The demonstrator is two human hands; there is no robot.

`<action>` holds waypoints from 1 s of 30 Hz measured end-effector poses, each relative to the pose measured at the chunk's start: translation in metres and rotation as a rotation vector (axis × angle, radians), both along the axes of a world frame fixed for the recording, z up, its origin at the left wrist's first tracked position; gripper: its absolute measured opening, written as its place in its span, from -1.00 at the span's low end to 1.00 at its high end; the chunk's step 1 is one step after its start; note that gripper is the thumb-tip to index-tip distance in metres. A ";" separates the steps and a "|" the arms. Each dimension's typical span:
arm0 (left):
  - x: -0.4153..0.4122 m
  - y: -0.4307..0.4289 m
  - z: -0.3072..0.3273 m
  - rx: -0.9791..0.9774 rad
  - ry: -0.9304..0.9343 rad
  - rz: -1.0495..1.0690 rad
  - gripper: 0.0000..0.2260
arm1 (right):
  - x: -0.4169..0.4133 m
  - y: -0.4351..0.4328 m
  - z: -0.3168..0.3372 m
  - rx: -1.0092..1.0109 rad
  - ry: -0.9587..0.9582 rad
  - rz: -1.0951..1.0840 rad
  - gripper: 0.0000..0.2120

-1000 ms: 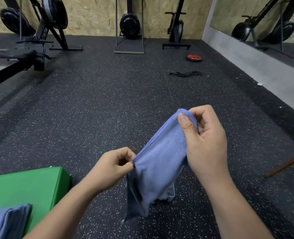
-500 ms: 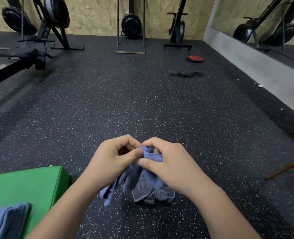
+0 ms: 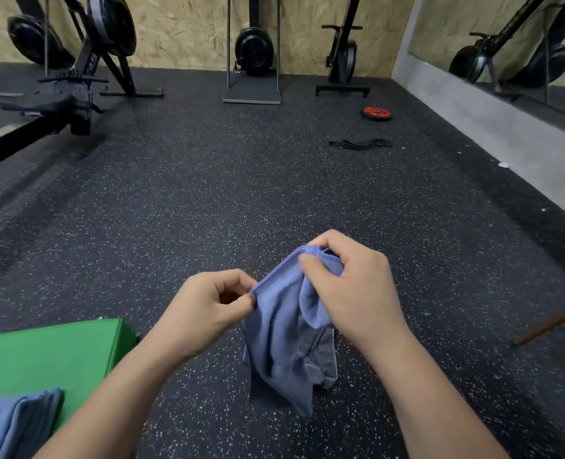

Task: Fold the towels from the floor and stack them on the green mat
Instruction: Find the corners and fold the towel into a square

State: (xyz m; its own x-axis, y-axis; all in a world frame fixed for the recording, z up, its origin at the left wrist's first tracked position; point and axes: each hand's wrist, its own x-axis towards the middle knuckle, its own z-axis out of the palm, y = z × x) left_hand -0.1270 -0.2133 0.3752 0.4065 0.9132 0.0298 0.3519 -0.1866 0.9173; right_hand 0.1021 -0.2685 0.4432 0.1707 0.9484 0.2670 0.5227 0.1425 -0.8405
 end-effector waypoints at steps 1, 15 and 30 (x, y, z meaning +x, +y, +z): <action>-0.004 0.002 -0.001 0.015 0.041 0.007 -0.88 | 0.002 -0.001 0.001 0.027 0.011 -0.025 -0.86; -0.070 0.033 -0.002 -0.024 0.109 0.189 -0.85 | 0.018 0.001 0.006 0.144 0.052 -0.277 -0.85; -0.001 -0.005 0.026 0.243 0.137 -0.020 -0.89 | -0.018 0.003 -0.016 -0.251 -0.226 0.161 -0.63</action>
State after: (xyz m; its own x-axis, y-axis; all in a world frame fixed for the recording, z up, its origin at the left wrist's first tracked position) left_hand -0.1280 -0.2184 0.4017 0.4401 0.8775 0.1904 0.4634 -0.4036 0.7889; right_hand 0.0844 -0.2660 0.4276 -0.0227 0.9991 0.0364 0.6871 0.0420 -0.7253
